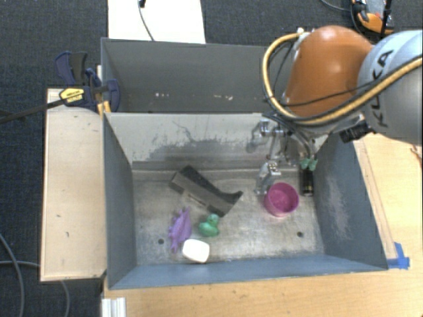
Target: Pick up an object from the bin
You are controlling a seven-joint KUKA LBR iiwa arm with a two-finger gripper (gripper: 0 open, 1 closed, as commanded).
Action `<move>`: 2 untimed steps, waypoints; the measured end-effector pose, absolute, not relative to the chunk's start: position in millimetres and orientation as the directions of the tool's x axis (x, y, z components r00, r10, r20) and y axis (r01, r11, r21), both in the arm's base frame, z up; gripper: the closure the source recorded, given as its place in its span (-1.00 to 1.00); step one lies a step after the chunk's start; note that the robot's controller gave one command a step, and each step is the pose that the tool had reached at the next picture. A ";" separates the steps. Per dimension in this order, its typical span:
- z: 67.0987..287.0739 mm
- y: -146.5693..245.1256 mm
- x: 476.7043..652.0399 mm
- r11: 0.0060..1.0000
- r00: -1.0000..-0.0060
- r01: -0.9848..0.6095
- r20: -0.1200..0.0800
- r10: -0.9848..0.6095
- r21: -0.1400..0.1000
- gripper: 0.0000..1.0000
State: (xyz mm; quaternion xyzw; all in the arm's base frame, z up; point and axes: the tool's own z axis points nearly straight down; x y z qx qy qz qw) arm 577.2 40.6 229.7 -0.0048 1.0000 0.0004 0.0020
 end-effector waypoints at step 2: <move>150.8 102.8 583.5 0.996 -0.996 0.094 0.002 0.094 0.000 -1.00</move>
Offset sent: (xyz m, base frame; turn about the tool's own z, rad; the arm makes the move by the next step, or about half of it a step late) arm 0.0068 0.0683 -0.0709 0.1113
